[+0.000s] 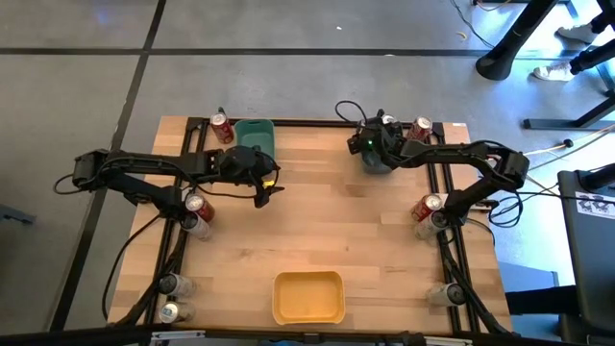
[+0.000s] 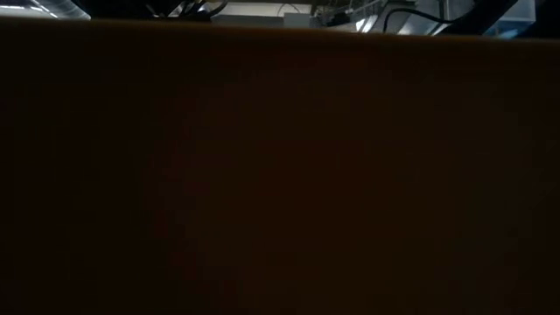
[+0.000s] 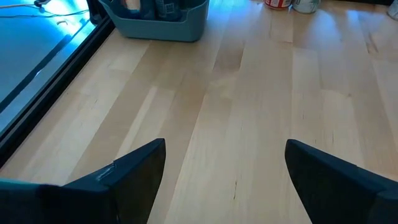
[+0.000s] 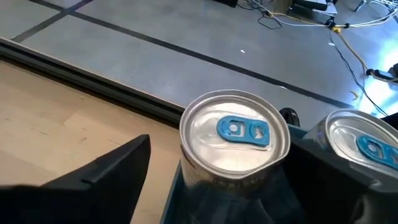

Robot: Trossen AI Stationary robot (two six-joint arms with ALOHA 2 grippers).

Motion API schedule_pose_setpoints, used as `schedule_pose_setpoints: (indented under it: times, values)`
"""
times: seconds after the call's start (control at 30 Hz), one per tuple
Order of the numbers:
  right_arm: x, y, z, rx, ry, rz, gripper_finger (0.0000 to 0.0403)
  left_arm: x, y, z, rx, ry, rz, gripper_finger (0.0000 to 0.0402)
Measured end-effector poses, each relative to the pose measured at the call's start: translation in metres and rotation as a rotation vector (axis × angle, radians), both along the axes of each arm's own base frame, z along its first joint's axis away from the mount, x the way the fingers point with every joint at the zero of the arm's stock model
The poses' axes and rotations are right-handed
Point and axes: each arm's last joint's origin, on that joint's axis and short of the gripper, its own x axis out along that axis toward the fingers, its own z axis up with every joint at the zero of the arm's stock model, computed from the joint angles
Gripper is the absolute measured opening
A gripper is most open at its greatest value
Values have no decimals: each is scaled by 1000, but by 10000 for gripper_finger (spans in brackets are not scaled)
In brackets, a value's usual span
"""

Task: Sort soda cans
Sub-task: Put the top blue soda can into the blue bin, then put the blue soda can into the blue bin

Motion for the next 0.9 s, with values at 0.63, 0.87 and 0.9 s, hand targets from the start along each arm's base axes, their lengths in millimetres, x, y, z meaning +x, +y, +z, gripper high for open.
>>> schedule_pose_setpoints:
  times: [0.63, 0.87, 0.9]
  values:
    - [1, 1, 54, 14, 36, 67, 346, 0, 0, 0, 0, 0, 0, 317]
    - [22, 30, 85, 122, 4, 367, 346, 0, -3, 0, -12, 3, -6, 317]
    - [26, 38, 89, 112, -6, 399, 346, 1, -5, 0, -12, 2, -12, 317]
